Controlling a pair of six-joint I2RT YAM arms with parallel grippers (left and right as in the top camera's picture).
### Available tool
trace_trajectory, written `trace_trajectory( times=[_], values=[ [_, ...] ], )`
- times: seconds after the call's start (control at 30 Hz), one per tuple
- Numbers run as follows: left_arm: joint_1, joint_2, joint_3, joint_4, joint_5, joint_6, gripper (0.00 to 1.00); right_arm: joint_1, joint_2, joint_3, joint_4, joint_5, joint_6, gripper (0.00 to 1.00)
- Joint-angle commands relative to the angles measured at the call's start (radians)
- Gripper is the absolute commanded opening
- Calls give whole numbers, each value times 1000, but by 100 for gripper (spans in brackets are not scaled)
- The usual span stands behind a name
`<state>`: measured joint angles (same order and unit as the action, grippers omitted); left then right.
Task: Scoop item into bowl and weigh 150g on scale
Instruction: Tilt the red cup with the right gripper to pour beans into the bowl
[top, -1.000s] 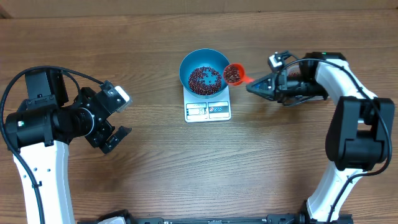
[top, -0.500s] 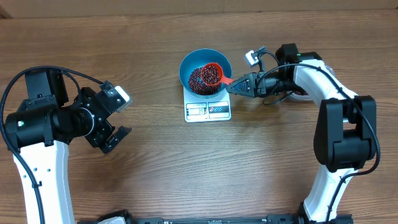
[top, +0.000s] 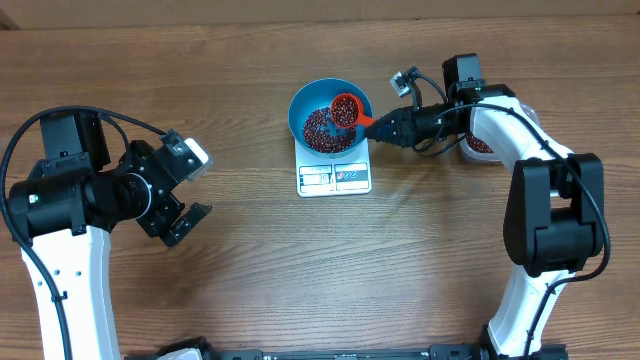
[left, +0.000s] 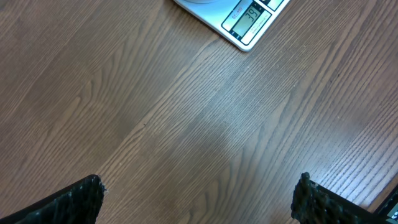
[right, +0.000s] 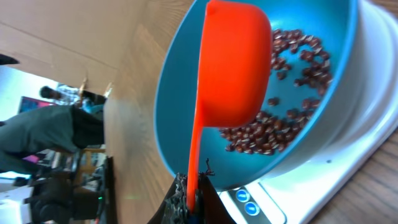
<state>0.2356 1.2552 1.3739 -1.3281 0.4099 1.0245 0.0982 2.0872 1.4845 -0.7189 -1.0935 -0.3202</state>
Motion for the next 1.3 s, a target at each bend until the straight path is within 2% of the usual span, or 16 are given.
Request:
trace_trajectory(
  times=[0.0, 0.47, 0.87, 1.27],
  values=[
    [0, 2, 2, -2, -6, 34, 100, 1, 0, 3, 12, 20, -2, 4],
    [0, 2, 2, -2, -6, 34, 100, 10, -114, 3, -8, 136, -25, 4],
    [0, 2, 2, -2, -6, 34, 100, 129, -189, 3, -12, 533, -25, 4],
    [0, 2, 2, -2, -6, 34, 100, 249, -241, 4, -27, 819, -25, 4]
  ],
)
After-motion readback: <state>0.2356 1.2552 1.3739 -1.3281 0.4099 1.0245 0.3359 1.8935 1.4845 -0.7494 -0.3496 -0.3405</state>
